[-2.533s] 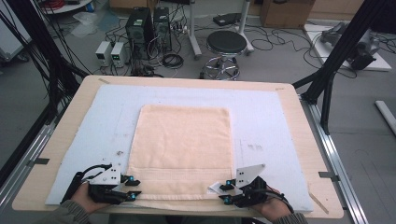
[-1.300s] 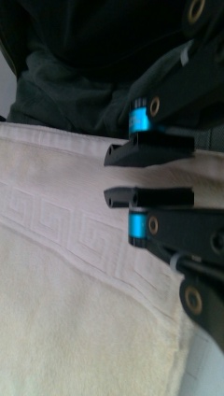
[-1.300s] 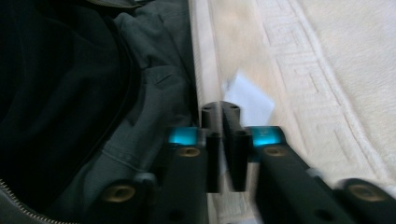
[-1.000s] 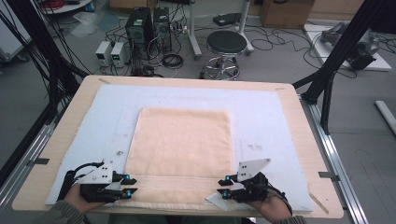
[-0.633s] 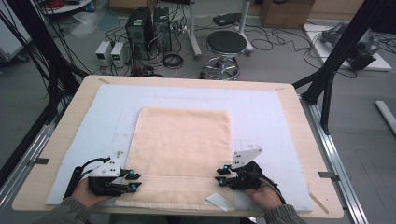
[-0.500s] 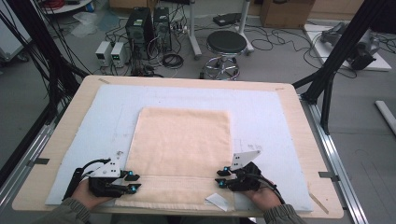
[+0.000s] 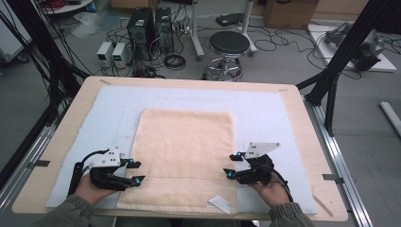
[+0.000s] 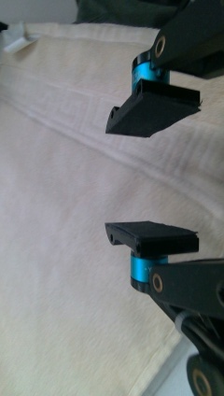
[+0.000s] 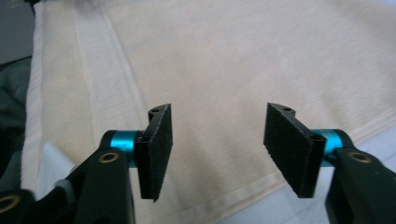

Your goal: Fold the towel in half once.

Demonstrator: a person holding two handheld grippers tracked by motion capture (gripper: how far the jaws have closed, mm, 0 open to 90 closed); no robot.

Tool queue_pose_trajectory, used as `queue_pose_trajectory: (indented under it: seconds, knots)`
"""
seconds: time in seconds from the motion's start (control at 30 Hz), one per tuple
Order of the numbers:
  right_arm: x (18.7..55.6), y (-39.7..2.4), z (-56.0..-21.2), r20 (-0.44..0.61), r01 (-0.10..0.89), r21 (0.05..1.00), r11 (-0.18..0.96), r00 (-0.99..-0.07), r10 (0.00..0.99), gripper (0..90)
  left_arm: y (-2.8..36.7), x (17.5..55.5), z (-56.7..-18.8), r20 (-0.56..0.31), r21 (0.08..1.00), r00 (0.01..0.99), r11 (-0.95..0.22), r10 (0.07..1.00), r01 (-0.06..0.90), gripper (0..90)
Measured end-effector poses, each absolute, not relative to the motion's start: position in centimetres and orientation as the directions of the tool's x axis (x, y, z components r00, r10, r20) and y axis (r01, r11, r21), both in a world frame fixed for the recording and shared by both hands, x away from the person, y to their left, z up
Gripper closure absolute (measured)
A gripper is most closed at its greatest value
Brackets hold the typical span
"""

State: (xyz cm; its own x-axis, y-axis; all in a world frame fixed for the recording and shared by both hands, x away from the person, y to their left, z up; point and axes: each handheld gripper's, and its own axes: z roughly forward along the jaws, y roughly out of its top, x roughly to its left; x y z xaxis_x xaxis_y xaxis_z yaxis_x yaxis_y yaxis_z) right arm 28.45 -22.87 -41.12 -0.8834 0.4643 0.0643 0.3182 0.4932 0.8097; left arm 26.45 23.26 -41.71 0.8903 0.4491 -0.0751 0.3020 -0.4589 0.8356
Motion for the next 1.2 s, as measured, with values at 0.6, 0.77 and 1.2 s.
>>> queue_pose_trajectory:
  seconds: [0.6, 0.77, 1.2]
  knots:
    - [33.0, -23.0, -37.7, 0.055, 0.317, 0.852, 0.417, -0.846, 0.530, 28.6, 23.8, 29.9, -38.4, -0.073, 0.886, 0.826, -0.343, 0.559, 0.311, 37.4]
    - [33.7, -22.0, -37.4, 0.042, 0.311, 0.841, 0.443, -0.853, 0.520, 28.2, 23.6, 30.4, -38.3, -0.076, 0.886, 0.821, -0.340, 0.566, 0.316, 37.4]
    - [34.4, -21.1, -37.7, 0.032, 0.308, 0.827, 0.470, -0.861, 0.508, 28.0, 23.2, 31.0, -38.5, -0.085, 0.884, 0.826, -0.341, 0.558, 0.321, 37.4]
